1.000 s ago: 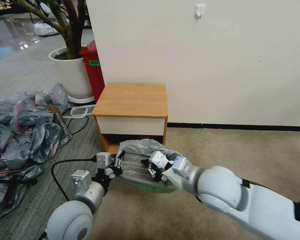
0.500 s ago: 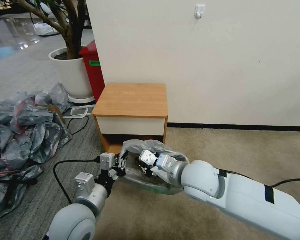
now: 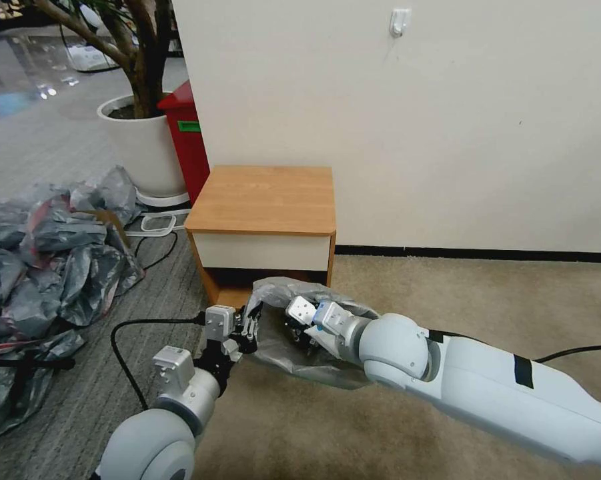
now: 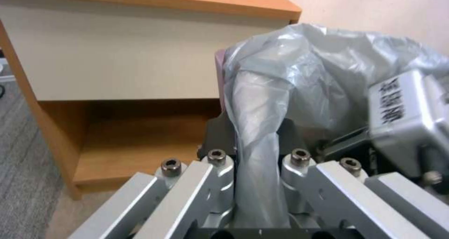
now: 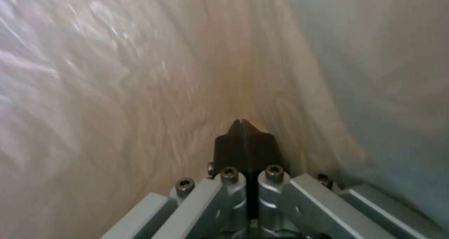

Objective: Pick up the garbage bag from the table and place it over the trash can.

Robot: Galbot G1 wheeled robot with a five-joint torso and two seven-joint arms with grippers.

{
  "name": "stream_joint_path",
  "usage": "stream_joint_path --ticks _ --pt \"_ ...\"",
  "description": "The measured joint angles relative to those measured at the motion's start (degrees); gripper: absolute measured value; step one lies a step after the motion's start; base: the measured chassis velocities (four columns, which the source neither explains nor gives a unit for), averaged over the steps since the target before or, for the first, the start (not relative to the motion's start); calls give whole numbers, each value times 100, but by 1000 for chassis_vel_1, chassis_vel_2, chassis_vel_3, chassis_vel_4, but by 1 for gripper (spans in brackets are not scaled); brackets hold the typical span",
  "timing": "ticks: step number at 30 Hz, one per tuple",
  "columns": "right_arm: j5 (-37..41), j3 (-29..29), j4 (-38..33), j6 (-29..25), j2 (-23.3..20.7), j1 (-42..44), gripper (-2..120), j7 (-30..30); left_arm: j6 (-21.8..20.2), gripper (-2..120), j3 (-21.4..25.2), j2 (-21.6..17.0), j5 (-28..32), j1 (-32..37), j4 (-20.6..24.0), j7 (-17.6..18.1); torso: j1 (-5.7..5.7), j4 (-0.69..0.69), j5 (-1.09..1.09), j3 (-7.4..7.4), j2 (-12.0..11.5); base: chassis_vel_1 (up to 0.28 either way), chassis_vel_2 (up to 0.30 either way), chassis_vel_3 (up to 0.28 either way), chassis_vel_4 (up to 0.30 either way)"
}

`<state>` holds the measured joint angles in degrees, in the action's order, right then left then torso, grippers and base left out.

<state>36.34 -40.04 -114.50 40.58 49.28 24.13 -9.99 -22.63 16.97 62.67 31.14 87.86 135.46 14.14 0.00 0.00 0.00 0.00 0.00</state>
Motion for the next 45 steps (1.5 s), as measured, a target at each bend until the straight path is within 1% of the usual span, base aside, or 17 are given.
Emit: stream_joint_path --ticks 7,10,14,20,26,36,38,42,44,45 --pt "-37 -155 103 -2 22 -72 0 -102 0 9 -7 63 18 4 -4 -1 0 0 0 0 0 0 0 0 0" --pt "-68 -242 131 -2 25 -129 0 -103 -18 9 -7 105 179 8 -8 19 0 0 0 0 0 0 0 0 0" --pt "9 -642 279 -2 52 -469 0 -88 -129 9 -3 169 456 -41 -8 90 0 0 0 0 0 0 0 0 0" --pt "185 -839 372 -2 76 -659 0 -81 -129 9 14 167 429 -42 14 83 0 0 0 0 0 0 0 0 0" --pt "373 -1056 423 1 110 -805 0 -97 -84 9 7 141 144 -66 17 -67 0 0 0 0 0 0 0 0 0" --pt "489 -1118 438 3 72 -868 0 -103 -68 9 -3 147 49 -69 18 -149 0 0 0 0 0 0 0 0 0" --pt "547 -1043 345 4 60 -865 0 -102 -69 9 36 147 49 -64 12 -149 0 0 0 0 0 0 0 0 0" --pt "673 -910 162 2 29 -861 0 -109 -69 9 82 169 110 -61 -76 -129 0 0 0 0 0 0 0 0 0" --pt "765 -815 25 -1 11 -840 0 -128 -112 9 90 155 306 -76 -107 -42 0 0 0 0 0 0 0 0 0" --pt "765 -815 25 -1 11 -840 0 -128 -112 9 90 155 306 -76 -107 -42 0 0 0 0 0 0 0 0 0"
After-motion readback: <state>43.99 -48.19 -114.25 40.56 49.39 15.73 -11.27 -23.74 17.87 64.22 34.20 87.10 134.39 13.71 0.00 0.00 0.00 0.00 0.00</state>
